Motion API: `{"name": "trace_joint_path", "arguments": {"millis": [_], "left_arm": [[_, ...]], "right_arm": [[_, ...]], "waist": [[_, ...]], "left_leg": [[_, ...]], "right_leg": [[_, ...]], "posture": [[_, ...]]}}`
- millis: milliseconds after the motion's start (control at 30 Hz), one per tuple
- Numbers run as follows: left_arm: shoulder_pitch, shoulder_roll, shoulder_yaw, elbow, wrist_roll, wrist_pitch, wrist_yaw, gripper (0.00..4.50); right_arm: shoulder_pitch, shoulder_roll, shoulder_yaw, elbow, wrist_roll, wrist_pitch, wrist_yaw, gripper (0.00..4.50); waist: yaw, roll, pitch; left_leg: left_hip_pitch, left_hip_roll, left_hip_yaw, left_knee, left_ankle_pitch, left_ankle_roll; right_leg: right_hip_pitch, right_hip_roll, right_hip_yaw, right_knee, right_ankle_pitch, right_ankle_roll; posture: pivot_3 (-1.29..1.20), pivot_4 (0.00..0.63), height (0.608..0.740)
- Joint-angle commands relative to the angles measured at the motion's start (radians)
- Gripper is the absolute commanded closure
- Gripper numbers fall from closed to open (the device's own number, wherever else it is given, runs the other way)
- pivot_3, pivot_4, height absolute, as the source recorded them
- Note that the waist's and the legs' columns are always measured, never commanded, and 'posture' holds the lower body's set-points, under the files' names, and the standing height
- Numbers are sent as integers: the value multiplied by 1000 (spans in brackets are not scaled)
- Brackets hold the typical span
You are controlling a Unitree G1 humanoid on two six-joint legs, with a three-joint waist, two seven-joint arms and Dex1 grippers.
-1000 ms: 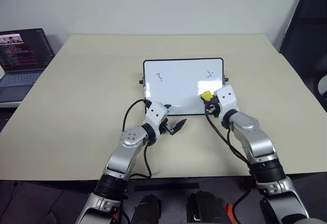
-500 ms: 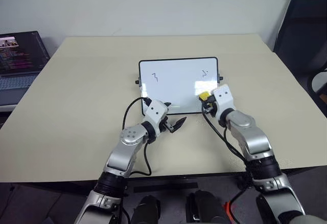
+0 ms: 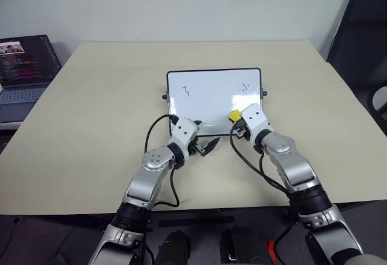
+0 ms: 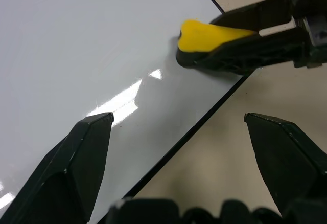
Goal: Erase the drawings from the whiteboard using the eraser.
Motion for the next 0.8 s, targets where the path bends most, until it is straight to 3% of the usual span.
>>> {"name": "trace_joint_path", "arguments": {"millis": [33,533,800], "left_arm": [[5,2,21,-54,-11,-8,10,0],[-13,-4,13,-36,-11,-12,-6,0],[-25,-14,14,-27,-11,-17,-13,0]], "right_arm": [[49,-37,-18,-10,-14,81,14,3209],[117,-130,-133,-115,20,172,34,3209],[141,-11,-218,-192,131,16,25,3209]], "waist": [[1,0,0],[6,0,0],[-1,-1,1]], "left_leg": [[0,0,0,0,0,0],[-1,0,0,1,0,0],[-2,0,1,-1,0,0]], "right_leg": [[0,0,0,0,0,0],[1,-1,0,-2,-3,-4],[-1,0,0,-2,-1,-2]], "posture": [[0,150,740],[0,150,740],[0,150,740]]}}
